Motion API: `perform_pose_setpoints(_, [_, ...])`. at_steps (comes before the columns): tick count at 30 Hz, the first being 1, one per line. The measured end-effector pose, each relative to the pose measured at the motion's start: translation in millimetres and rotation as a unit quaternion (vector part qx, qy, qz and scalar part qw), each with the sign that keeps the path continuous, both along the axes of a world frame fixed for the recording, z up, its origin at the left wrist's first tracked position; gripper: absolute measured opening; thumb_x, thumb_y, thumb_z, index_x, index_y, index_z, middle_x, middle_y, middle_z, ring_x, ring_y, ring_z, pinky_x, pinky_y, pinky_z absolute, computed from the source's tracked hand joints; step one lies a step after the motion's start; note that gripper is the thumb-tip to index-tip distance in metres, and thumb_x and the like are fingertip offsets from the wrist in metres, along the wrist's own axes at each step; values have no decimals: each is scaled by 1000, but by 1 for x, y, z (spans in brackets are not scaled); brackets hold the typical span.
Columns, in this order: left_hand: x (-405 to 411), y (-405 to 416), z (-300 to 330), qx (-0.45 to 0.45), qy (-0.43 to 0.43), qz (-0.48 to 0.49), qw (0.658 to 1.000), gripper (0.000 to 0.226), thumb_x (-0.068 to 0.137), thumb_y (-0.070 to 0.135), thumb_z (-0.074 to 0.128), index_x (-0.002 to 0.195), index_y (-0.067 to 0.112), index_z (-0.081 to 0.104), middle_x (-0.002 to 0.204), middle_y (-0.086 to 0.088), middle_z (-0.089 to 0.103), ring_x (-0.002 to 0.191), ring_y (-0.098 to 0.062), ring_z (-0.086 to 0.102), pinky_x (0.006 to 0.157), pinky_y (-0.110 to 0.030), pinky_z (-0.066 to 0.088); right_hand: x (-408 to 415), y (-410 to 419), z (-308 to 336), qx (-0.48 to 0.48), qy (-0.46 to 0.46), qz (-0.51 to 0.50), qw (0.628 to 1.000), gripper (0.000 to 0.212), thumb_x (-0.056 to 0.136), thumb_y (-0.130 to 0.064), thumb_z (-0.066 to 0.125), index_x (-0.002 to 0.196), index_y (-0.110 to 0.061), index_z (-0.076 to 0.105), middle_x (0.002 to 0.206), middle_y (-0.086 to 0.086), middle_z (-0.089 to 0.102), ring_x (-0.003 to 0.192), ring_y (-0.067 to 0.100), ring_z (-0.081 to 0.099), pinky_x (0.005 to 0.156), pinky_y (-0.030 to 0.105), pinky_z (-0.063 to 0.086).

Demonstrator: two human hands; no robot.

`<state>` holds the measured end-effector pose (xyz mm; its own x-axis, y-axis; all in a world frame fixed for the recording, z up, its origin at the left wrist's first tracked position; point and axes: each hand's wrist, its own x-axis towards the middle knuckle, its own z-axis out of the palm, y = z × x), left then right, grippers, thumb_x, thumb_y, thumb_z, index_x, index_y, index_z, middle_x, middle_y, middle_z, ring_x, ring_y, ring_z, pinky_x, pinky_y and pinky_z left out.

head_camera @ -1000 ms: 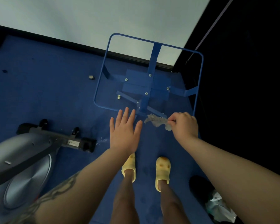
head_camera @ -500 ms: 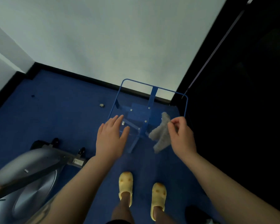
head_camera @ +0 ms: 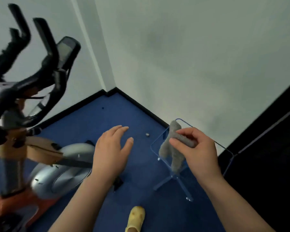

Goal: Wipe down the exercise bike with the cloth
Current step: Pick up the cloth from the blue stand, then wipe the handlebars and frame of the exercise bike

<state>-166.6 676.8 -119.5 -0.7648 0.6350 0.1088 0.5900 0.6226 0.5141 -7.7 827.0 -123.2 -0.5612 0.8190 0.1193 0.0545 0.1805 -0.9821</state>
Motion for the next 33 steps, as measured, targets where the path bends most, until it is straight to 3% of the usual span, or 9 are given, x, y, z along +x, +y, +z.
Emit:
perform_pose_setpoints(5, [5, -89, 18, 12, 15, 98, 995, 44, 89, 38, 52, 131, 25, 52, 140, 5, 48, 130, -15, 39, 109, -35, 30, -38, -56, 26, 48, 2, 130, 990, 16, 76, -18, 77, 84, -30, 70, 85, -10, 71, 82, 7, 67, 72, 26, 55])
perform_pose_setpoints(11, [-3, -190, 44, 51, 38, 210, 976, 42, 88, 39, 52, 129, 30, 53, 138, 9, 49, 128, -14, 40, 109, -39, 32, -86, -137, 49, 85, 17, 236, 968, 13, 76, -19, 77, 84, -27, 71, 83, -12, 70, 80, 4, 66, 69, 17, 53])
perform_pose_setpoints(14, [-13, -233, 50, 63, 40, 241, 968, 44, 87, 43, 48, 129, 31, 51, 136, 11, 48, 127, -13, 39, 107, -34, 29, -109, -177, 55, 103, 20, 268, 958, 13, 77, -20, 76, 84, -28, 71, 83, -13, 70, 80, 4, 67, 68, 15, 52])
perform_pose_setpoints(17, [-33, -274, 54, 77, 39, 242, 967, 42, 87, 40, 50, 128, 33, 51, 136, 12, 48, 126, -11, 39, 105, -29, 27, -136, -217, 58, 103, 35, 265, 958, 11, 76, -22, 76, 84, -29, 71, 82, -13, 71, 78, 4, 67, 64, 14, 52])
perform_pose_setpoints(26, [-116, -382, 58, 58, 28, 205, 977, 40, 90, 42, 47, 130, 37, 48, 138, 15, 45, 129, -9, 37, 111, -38, 28, -210, -309, 52, 66, 42, 174, 982, 7, 79, -26, 74, 85, -29, 71, 82, -13, 71, 77, 2, 66, 61, 14, 51])
perform_pose_setpoints(33, [-159, -396, 48, 82, 0, 156, 984, 39, 89, 39, 48, 128, 37, 49, 136, 17, 46, 122, -4, 39, 106, -31, 30, -255, -321, 57, 72, 28, 108, 991, 9, 80, -28, 73, 82, -35, 70, 81, -19, 70, 77, 0, 66, 61, 19, 53])
